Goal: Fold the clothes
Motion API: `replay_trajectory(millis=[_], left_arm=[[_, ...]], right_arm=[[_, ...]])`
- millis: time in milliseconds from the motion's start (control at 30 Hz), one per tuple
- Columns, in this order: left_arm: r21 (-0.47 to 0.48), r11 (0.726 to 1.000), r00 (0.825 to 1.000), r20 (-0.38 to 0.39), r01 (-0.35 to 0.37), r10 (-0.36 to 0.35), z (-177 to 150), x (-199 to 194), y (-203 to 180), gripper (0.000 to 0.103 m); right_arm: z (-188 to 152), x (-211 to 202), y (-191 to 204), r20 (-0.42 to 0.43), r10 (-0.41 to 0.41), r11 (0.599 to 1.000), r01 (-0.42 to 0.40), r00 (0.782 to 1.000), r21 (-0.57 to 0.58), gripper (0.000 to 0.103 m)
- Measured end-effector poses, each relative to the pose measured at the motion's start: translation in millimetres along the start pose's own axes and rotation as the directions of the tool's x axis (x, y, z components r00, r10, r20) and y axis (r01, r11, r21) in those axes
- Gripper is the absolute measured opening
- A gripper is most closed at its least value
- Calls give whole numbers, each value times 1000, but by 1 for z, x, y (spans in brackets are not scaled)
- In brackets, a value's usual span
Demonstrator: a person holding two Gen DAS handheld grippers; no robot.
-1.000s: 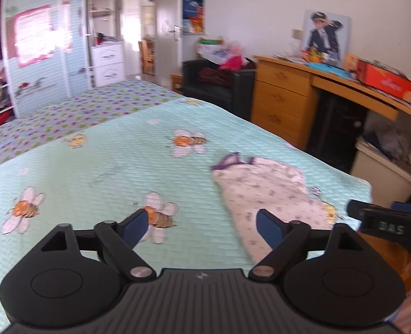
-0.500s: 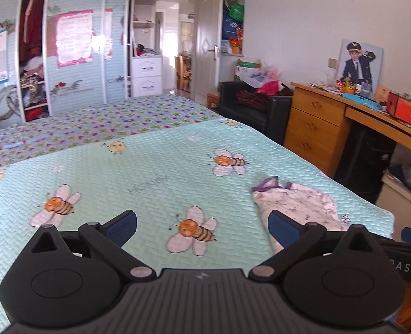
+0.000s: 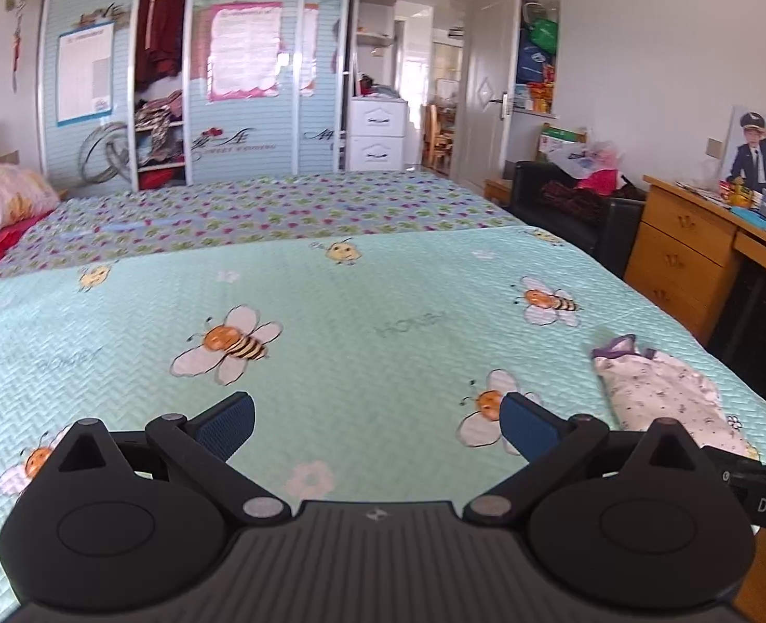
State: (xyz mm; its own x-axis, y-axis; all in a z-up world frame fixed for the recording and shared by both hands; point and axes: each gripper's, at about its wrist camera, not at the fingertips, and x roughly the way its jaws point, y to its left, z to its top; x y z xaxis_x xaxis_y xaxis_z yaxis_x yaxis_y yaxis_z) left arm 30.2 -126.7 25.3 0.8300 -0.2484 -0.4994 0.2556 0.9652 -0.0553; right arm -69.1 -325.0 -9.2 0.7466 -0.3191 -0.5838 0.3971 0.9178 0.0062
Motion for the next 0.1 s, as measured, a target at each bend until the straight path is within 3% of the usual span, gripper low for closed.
replay_trajectory(millis=[100], left_arm=[[-26, 999, 999, -7, -37, 36, -3, -4, 20, 103]], right_arm=[[-5, -2, 22, -10, 29, 999, -30, 1000, -34, 86]])
